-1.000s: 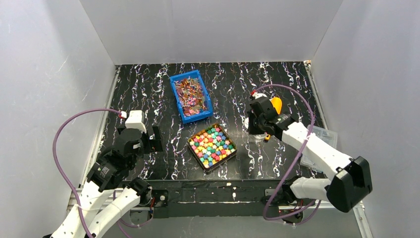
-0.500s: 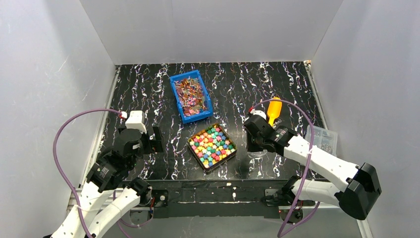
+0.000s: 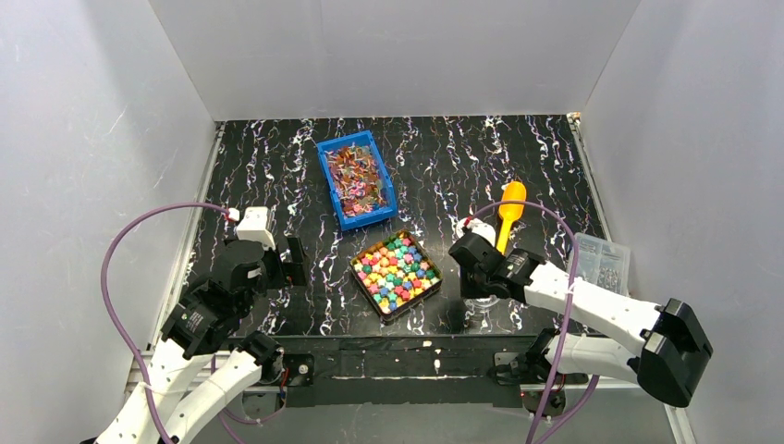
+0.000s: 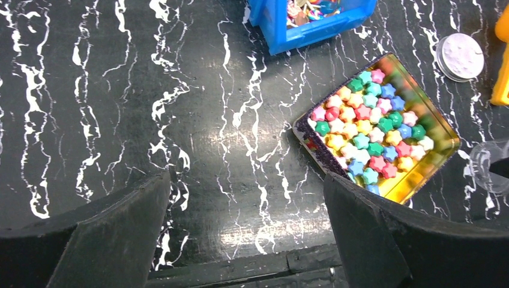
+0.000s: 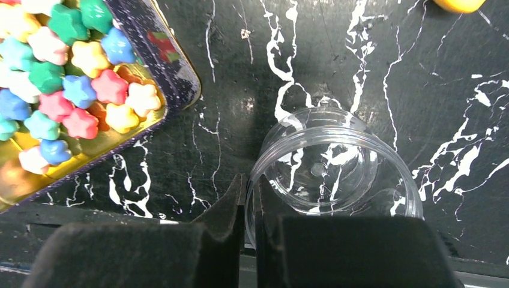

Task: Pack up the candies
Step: Place the packing bottle at the center of the board.

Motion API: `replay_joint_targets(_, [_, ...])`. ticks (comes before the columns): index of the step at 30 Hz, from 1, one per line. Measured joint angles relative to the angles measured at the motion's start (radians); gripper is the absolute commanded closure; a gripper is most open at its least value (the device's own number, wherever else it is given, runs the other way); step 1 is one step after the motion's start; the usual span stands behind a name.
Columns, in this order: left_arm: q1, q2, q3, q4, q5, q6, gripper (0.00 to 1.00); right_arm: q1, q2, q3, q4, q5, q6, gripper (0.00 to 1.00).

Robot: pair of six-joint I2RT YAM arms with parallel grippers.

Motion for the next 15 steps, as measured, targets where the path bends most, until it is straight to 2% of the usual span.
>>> replay_joint_targets(6, [0.0,-0.01,0.0,-0.001,0.054,-0.023,0.01,0.019,-0.009,-0.042,0.026,0.005,0.026,0.99])
replay_joint_targets(13, [0.0,-0.021,-0.003,-0.002,0.085,-0.031,0.01,0.035,-0.037,-0.087,0.06,0.011,0.055,0.91])
replay_joint_targets(15, [0.0,-0.021,-0.003,-0.002,0.088,-0.032,0.01,0.038,-0.049,-0.096,0.061,0.013,0.06,0.85])
